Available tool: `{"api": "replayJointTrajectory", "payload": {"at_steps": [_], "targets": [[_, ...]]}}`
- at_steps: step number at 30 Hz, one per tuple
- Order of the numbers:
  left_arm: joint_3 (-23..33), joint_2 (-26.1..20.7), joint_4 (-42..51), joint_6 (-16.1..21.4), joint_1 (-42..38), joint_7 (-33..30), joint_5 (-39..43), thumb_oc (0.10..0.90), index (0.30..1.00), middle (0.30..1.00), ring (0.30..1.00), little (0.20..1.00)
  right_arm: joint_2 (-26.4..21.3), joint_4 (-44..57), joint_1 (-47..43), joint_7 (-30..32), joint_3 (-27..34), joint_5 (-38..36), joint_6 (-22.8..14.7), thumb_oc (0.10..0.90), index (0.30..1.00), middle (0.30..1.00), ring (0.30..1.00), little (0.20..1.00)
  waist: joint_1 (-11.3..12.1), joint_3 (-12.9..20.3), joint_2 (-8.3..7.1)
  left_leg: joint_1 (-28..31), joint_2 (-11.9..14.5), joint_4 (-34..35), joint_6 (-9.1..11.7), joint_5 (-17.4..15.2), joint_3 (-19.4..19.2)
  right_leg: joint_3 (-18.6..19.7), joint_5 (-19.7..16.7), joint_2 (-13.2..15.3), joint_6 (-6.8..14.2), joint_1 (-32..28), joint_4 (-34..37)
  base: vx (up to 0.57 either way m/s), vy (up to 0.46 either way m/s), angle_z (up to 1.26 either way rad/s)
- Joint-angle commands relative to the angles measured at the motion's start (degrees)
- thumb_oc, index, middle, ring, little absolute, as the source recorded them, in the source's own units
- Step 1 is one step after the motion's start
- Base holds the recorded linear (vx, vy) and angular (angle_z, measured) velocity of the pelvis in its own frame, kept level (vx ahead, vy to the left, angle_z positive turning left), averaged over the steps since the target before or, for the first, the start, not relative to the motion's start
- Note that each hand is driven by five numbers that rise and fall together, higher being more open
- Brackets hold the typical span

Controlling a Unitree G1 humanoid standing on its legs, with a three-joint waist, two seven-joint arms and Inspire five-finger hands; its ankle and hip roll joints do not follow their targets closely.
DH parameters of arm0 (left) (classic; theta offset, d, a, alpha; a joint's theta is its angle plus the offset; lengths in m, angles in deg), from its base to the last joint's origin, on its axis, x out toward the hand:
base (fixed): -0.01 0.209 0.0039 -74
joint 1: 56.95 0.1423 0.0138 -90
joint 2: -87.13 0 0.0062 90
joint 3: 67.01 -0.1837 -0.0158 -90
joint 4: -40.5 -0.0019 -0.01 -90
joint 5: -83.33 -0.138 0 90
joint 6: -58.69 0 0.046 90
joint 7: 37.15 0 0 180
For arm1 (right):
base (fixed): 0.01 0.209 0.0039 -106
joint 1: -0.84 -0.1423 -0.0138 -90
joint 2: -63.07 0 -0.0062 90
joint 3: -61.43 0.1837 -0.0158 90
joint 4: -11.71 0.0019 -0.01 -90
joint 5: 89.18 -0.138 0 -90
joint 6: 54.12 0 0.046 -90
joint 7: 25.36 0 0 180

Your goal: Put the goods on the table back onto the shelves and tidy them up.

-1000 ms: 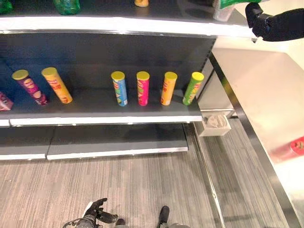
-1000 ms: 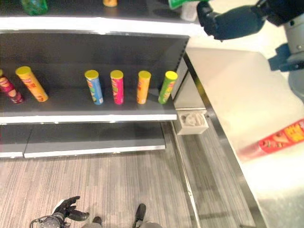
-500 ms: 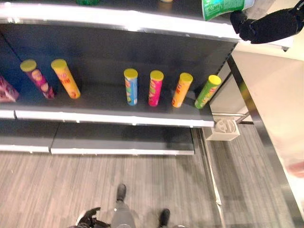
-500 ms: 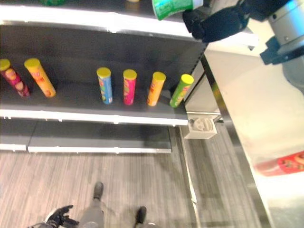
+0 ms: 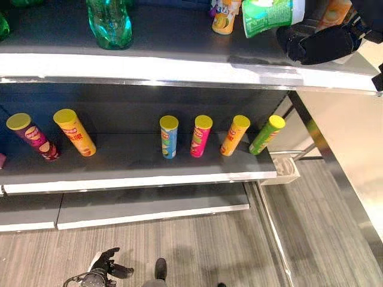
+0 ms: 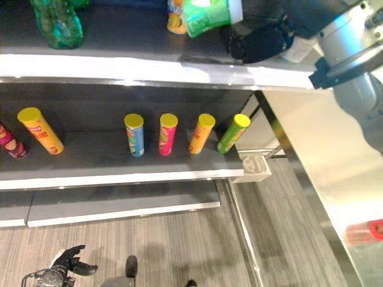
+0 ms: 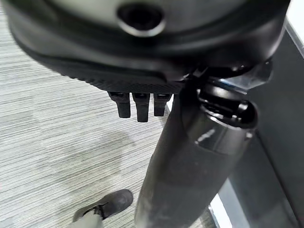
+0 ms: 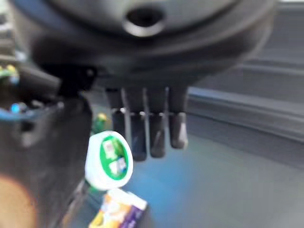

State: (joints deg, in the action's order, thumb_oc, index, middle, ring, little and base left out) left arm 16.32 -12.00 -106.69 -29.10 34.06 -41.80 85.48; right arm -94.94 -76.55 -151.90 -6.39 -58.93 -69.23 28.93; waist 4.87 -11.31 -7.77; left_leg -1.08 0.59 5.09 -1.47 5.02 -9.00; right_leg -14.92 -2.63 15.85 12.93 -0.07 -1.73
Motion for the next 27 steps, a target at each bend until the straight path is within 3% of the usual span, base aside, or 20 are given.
{"api": "replayJointTrajectory", "payload": {"at_steps": [1,5,10,17,20,27], "targets": [[-0.4,-3.1,2.1,1.9,1.6,-1.0,0.2,0.8,0.9,0.9,0.9,0.9,-1.7,-1.8,-7.8,2.9,3.1,-1.3,4.2,0.4,0.3,0.3,0.3,0.3,0.4,2.2,-0.42,2.0,2.1,-0.1,5.2,-6.0,2.9,3.1,-3.8,-1.9,0.2,1.7,3.2,0.11,-0.086,-0.07],[0.2,-1.8,1.5,2.0,2.6,-1.0,-0.1,0.8,0.9,0.9,0.9,0.9,-2.0,0.3,-6.9,3.2,3.4,-0.3,3.1,0.4,0.3,0.3,0.3,0.3,0.2,3.7,-1.15,3.1,2.1,-0.1,5.2,-6.5,3.0,3.8,-5.1,-2.5,0.2,-0.5,5.7,0.11,-0.059,0.24],[-0.8,-0.5,1.1,2.0,3.0,-0.7,-0.4,0.8,0.9,0.9,0.9,0.9,-3.7,2.1,-10.4,1.8,-1.0,1.2,2.3,0.4,0.3,0.3,0.3,0.3,0.2,4.9,-2.32,4.1,3.2,-0.1,6.0,-7.1,3.7,2.5,-3.8,-3.5,-0.2,-2.6,6.7,0.08,-0.087,0.01],[-1.0,-0.8,-0.6,1.9,3.5,-0.7,-0.9,0.8,0.9,0.9,0.9,0.9,-6.2,0.2,-24.4,0.2,-17.6,5.7,2.1,0.4,0.3,0.3,0.3,0.3,0.6,5.3,-4.18,4.3,4.2,-0.1,6.7,-7.0,4.4,1.4,-2.8,-4.2,-0.6,-3.7,6.7,0.04,-0.049,0.11],[-0.6,-0.8,-1.0,1.9,3.6,-1.1,-1.0,0.8,0.9,0.9,0.9,0.9,-5.8,-0.7,-33.2,0.1,-26.9,7.2,2.0,0.4,0.3,0.3,0.3,0.3,0.5,5.2,-4.24,4.1,4.3,-0.1,6.9,-6.9,4.6,1.0,-2.8,-4.2,-0.6,-3.7,6.7,0.02,-0.027,0.04],[0.1,-0.9,-1.5,2.0,3.5,-1.5,-1.2,0.8,0.9,0.9,0.9,0.9,-5.4,-0.4,-46.4,-0.6,-41.0,10.1,1.6,0.4,0.3,0.3,0.3,0.3,0.7,5.1,-4.41,3.4,4.5,-0.1,7.1,-6.7,5.1,0.0,-2.7,-4.1,-0.5,-3.9,6.7,0.02,-0.013,0.11]]}}
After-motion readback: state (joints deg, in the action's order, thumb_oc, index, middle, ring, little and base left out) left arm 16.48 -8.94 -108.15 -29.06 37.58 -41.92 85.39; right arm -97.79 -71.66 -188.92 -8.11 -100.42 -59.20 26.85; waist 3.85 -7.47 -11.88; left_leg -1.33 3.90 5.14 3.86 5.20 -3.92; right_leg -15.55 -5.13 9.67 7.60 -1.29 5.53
